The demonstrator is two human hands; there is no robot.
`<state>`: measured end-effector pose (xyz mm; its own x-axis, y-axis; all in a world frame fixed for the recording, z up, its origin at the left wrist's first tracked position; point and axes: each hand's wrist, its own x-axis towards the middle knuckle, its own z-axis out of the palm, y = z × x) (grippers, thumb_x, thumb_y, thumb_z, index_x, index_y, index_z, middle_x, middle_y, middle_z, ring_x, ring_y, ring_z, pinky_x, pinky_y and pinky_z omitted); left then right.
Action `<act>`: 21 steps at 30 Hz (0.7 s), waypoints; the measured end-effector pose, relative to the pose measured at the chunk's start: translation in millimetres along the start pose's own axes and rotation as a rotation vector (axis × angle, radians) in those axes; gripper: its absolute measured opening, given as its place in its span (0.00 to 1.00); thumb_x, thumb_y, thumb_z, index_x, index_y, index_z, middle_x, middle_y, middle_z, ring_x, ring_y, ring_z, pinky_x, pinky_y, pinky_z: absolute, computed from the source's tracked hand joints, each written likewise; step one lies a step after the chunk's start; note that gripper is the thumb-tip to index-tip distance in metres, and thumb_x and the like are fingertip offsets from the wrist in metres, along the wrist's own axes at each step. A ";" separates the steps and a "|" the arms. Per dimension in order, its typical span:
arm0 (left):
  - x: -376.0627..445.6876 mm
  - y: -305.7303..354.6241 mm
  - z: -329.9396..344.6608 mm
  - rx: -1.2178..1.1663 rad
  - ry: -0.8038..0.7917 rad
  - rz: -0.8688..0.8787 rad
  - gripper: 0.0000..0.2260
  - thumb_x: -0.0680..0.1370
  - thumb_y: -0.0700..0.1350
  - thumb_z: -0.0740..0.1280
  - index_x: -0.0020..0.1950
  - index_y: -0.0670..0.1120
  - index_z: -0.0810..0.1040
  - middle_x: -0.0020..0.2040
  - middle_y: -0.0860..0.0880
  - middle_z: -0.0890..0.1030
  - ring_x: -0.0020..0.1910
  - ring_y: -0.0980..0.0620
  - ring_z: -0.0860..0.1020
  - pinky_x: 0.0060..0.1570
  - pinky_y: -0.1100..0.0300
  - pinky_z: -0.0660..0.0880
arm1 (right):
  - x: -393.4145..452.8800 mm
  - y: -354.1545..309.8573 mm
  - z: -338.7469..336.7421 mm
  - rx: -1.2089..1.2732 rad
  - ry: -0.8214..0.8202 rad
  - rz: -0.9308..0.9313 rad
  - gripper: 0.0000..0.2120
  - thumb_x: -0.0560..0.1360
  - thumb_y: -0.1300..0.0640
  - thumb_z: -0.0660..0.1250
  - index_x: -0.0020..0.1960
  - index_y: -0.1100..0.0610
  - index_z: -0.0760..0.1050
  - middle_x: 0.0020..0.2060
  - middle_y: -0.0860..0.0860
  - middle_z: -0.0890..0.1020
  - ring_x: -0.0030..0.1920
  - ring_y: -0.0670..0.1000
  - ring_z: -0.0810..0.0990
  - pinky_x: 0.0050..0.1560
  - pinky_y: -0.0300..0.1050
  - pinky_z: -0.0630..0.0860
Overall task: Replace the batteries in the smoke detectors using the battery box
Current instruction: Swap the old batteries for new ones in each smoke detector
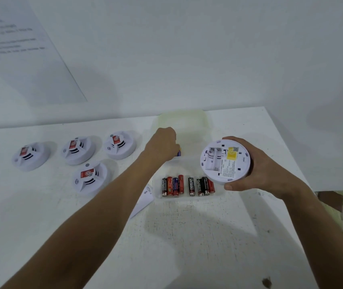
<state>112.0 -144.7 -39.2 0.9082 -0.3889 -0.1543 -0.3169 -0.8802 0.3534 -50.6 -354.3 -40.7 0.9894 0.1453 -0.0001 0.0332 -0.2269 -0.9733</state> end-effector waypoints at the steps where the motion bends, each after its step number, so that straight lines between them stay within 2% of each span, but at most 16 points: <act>1: -5.8 1.4 -2.2 -0.012 0.047 0.017 0.04 0.78 0.43 0.65 0.43 0.46 0.74 0.39 0.47 0.75 0.39 0.47 0.75 0.35 0.60 0.70 | -0.9 -0.1 -1.3 -0.002 0.002 -0.002 0.44 0.58 0.62 0.81 0.70 0.48 0.69 0.62 0.44 0.79 0.64 0.46 0.77 0.54 0.41 0.80; 3: -24.2 8.0 -5.8 -0.049 0.166 0.083 0.10 0.79 0.45 0.63 0.57 0.43 0.77 0.47 0.46 0.78 0.45 0.48 0.76 0.41 0.59 0.70 | -3.3 -0.3 -4.5 -0.008 0.001 -0.006 0.44 0.58 0.62 0.81 0.70 0.47 0.69 0.63 0.44 0.78 0.64 0.46 0.77 0.54 0.41 0.80; 5: -50.9 17.0 -4.6 -0.091 0.219 0.157 0.10 0.79 0.47 0.64 0.57 0.45 0.75 0.45 0.48 0.76 0.45 0.50 0.75 0.42 0.58 0.70 | -7.3 -0.1 -8.1 -0.001 0.005 -0.004 0.43 0.58 0.62 0.81 0.69 0.45 0.70 0.62 0.44 0.79 0.63 0.46 0.78 0.53 0.39 0.80; 7: -73.2 25.0 1.0 -0.110 0.132 0.181 0.08 0.78 0.50 0.65 0.52 0.47 0.75 0.42 0.50 0.77 0.41 0.51 0.76 0.41 0.57 0.73 | -12.1 0.7 -11.1 0.007 0.018 0.003 0.43 0.57 0.63 0.81 0.69 0.45 0.70 0.62 0.43 0.79 0.63 0.45 0.78 0.51 0.38 0.79; 9: -80.0 27.4 11.0 -0.083 -0.017 0.156 0.09 0.78 0.52 0.66 0.52 0.48 0.77 0.44 0.50 0.80 0.41 0.51 0.78 0.44 0.57 0.76 | -16.8 1.8 -13.2 0.017 0.031 0.010 0.44 0.57 0.63 0.80 0.69 0.46 0.69 0.62 0.43 0.79 0.62 0.46 0.78 0.49 0.37 0.80; 11: -78.0 26.6 19.5 -0.066 -0.121 0.145 0.14 0.78 0.53 0.67 0.60 0.48 0.78 0.54 0.48 0.81 0.46 0.51 0.78 0.49 0.57 0.76 | -21.1 2.0 -15.0 0.023 0.038 0.011 0.44 0.57 0.62 0.81 0.69 0.47 0.69 0.62 0.43 0.79 0.62 0.46 0.78 0.48 0.37 0.80; 13: -75.6 26.3 25.0 -0.059 -0.192 0.132 0.20 0.77 0.53 0.68 0.67 0.48 0.76 0.61 0.47 0.79 0.54 0.50 0.79 0.54 0.56 0.75 | -25.7 1.7 -15.8 0.022 0.041 0.007 0.44 0.56 0.61 0.81 0.69 0.46 0.70 0.62 0.43 0.79 0.62 0.45 0.78 0.51 0.37 0.79; 16: -70.6 24.6 32.4 -0.004 -0.261 0.120 0.24 0.76 0.55 0.69 0.70 0.48 0.73 0.66 0.47 0.77 0.61 0.49 0.77 0.59 0.55 0.73 | -32.7 3.6 -16.8 0.018 0.038 0.016 0.46 0.55 0.59 0.82 0.70 0.48 0.69 0.63 0.45 0.79 0.64 0.48 0.78 0.54 0.39 0.79; 18: -69.5 24.9 34.3 0.002 -0.297 0.127 0.21 0.76 0.55 0.69 0.66 0.47 0.77 0.63 0.47 0.79 0.58 0.49 0.79 0.56 0.55 0.75 | -36.0 5.0 -16.6 0.020 0.037 0.021 0.46 0.55 0.60 0.82 0.70 0.49 0.69 0.63 0.45 0.79 0.64 0.48 0.78 0.54 0.39 0.79; 21: -69.5 24.6 35.4 -0.061 -0.315 0.148 0.13 0.76 0.52 0.69 0.56 0.46 0.84 0.51 0.47 0.84 0.46 0.49 0.81 0.48 0.54 0.79 | -37.6 4.2 -14.5 0.020 0.035 0.021 0.45 0.56 0.62 0.82 0.70 0.48 0.69 0.62 0.44 0.79 0.63 0.47 0.78 0.52 0.39 0.79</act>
<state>31.4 -149.0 -52.5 0.7219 -0.5844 -0.3706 -0.4136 -0.7937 0.4460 -85.6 -374.6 -41.5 0.9942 0.1070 -0.0132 0.0097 -0.2103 -0.9776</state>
